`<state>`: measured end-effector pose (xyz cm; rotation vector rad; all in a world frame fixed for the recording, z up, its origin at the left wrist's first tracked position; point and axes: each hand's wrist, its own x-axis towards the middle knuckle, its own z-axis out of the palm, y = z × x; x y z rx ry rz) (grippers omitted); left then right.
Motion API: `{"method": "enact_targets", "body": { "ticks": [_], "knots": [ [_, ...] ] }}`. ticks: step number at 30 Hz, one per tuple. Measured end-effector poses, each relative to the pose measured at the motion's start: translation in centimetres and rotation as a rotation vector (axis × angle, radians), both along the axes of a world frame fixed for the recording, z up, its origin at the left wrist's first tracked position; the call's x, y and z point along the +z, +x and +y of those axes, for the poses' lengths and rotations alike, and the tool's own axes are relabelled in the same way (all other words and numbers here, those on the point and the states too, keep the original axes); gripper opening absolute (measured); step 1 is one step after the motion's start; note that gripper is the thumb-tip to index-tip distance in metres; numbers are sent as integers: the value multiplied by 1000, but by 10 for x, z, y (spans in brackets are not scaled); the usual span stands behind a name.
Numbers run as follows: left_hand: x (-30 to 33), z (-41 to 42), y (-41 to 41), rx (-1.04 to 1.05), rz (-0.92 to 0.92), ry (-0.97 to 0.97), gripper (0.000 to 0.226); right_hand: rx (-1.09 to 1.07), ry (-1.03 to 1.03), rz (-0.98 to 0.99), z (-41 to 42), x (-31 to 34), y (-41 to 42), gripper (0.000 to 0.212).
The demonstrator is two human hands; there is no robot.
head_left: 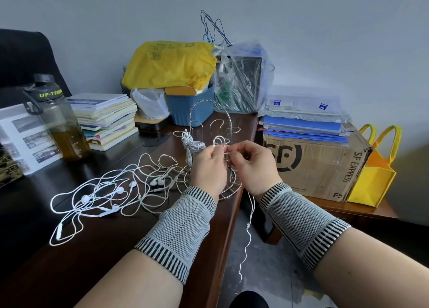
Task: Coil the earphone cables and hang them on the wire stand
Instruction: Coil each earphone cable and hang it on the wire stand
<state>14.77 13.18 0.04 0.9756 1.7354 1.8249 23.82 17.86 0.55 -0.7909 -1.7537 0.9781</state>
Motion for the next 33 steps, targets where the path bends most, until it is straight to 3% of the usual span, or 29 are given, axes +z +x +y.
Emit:
{"method": "enact_targets", "body": {
  "ticks": [9,14,19,25,29,33],
  "knots": [
    [-11,0,4,-6,-173,-7,41,33,26,-96,5,-8,10,18],
    [-19,0,0,97,-43,-60,48,-7,113,-195,15,-4,9,12],
    [-17,-7,3,247,187,-57,20,-84,104,-194,24,4,3,13],
    [-22,-5,10,203,201,-56,44,-93,142,-226,26,4,-2,15],
    [-19,-1,9,155,134,-23,30,-77,134,-227,26,-1,-5,11],
    [-18,1,6,192,113,-49,36,-52,139,-245,26,-3,-8,12]
  ]
}}
